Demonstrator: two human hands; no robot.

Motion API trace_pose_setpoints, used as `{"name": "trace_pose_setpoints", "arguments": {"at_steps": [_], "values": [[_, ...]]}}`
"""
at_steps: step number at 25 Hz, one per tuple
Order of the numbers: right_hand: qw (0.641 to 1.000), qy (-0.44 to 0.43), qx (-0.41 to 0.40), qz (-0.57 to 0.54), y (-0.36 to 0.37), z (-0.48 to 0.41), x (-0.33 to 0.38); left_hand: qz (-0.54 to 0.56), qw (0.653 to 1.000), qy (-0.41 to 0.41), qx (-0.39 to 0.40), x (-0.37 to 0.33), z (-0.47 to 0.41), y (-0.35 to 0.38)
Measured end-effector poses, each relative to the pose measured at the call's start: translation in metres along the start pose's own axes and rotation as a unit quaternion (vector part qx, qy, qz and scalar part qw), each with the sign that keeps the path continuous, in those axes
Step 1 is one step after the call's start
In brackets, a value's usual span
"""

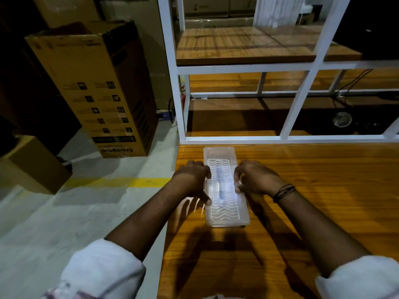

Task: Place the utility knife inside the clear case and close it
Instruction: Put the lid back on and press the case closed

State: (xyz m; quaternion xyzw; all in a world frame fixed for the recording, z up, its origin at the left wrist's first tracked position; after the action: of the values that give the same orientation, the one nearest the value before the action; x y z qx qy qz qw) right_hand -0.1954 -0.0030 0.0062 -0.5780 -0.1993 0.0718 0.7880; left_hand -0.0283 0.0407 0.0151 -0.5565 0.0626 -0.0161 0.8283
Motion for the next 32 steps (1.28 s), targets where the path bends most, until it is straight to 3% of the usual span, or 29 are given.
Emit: {"name": "trace_pose_setpoints", "arguments": {"at_steps": [7,15,18,21,23,25,28,32], "values": [[0.995,-0.002,0.099,0.005,0.005,-0.022,-0.004,-0.055,0.993,0.01,0.106,-0.001,-0.023,-0.004],[0.989,-0.008,0.126,0.077,0.006,-0.03,-0.002,-0.07,0.99,-0.005,0.124,-0.004,-0.031,-0.001],[0.994,-0.009,0.11,0.022,0.005,-0.021,-0.003,-0.034,0.992,0.004,0.119,-0.002,-0.029,0.001],[0.978,0.043,-0.034,-0.202,0.0,-0.019,-0.012,0.118,0.992,0.0,0.044,0.0,-0.031,0.001],[0.94,0.107,-0.131,-0.298,0.0,-0.026,-0.026,0.247,0.966,-0.048,-0.061,0.012,-0.037,0.001],[0.909,0.16,-0.137,-0.36,0.01,-0.034,-0.037,0.344,0.926,-0.1,-0.121,0.026,-0.043,0.009],[0.879,0.185,-0.112,-0.425,0.021,-0.045,-0.043,0.476,0.862,-0.132,-0.116,0.039,-0.048,0.025],[0.856,0.204,-0.112,-0.462,0.036,-0.061,-0.055,0.552,0.816,-0.131,-0.108,0.041,-0.046,0.031]]}}
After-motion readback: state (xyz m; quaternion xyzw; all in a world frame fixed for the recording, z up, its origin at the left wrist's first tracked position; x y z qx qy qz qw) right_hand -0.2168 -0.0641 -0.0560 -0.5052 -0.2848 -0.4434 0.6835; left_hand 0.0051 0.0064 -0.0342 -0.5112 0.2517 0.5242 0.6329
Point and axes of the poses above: each hand's wrist, its own z-axis away from the middle knuckle, its own y-axis out of the palm, x = y × z, the point moved 7 cm from there along -z, towards the middle knuckle, and after that the axes turned 1 degree about x, right-handed, at the moved point
